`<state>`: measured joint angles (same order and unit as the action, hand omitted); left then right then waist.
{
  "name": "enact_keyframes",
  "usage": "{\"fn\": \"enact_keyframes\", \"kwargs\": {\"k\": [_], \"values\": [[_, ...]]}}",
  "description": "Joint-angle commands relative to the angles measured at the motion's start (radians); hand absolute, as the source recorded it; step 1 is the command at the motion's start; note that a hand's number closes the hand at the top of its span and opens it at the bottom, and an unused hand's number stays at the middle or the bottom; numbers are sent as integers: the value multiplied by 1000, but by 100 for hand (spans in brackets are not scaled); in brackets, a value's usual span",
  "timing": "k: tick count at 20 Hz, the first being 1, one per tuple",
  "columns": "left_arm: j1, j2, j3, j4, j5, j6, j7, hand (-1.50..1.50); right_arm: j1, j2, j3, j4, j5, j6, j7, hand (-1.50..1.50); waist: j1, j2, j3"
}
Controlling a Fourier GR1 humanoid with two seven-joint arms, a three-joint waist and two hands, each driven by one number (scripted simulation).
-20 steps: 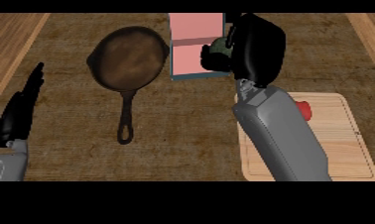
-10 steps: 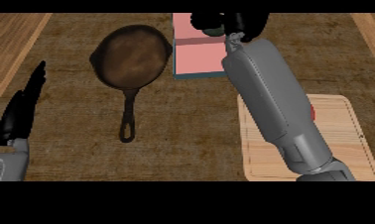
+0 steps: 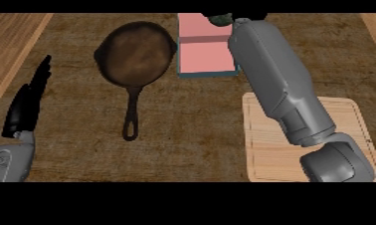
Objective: Pick the squash from the cutting board and place it in the cardboard box
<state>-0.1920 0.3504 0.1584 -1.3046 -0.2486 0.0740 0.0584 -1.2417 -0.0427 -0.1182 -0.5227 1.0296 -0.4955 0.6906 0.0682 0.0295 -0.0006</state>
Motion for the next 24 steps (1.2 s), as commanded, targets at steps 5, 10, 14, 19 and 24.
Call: {"fn": "enact_keyframes", "kwargs": {"k": [5, 10, 14, 19, 24], "values": [[-25, -1, -16, -24, -6, -13, 21, 0, -12, -20, -131, 186, -78, -141, -26, -150, 31, 16, 2], [-10, -6, -28, -50, -11, -18, 29, 0, -29, -12, -176, 234, -118, -182, -86, -150, 48, 16, 2], [-34, 10, -3, -12, 2, -24, 4, 0, -45, -55, -187, 229, -129, -210, -202, -150, 37, 17, 2], [0, 6, -8, -34, 2, -30, 13, 0, -36, -30, -217, 186, -156, -378, -301, -150, 31, 8, 2], [35, -26, -18, -10, -19, 5, -17, 0, -9, 6, -284, 127, -240, -507, -409, -150, 6, -2, 2]]}}
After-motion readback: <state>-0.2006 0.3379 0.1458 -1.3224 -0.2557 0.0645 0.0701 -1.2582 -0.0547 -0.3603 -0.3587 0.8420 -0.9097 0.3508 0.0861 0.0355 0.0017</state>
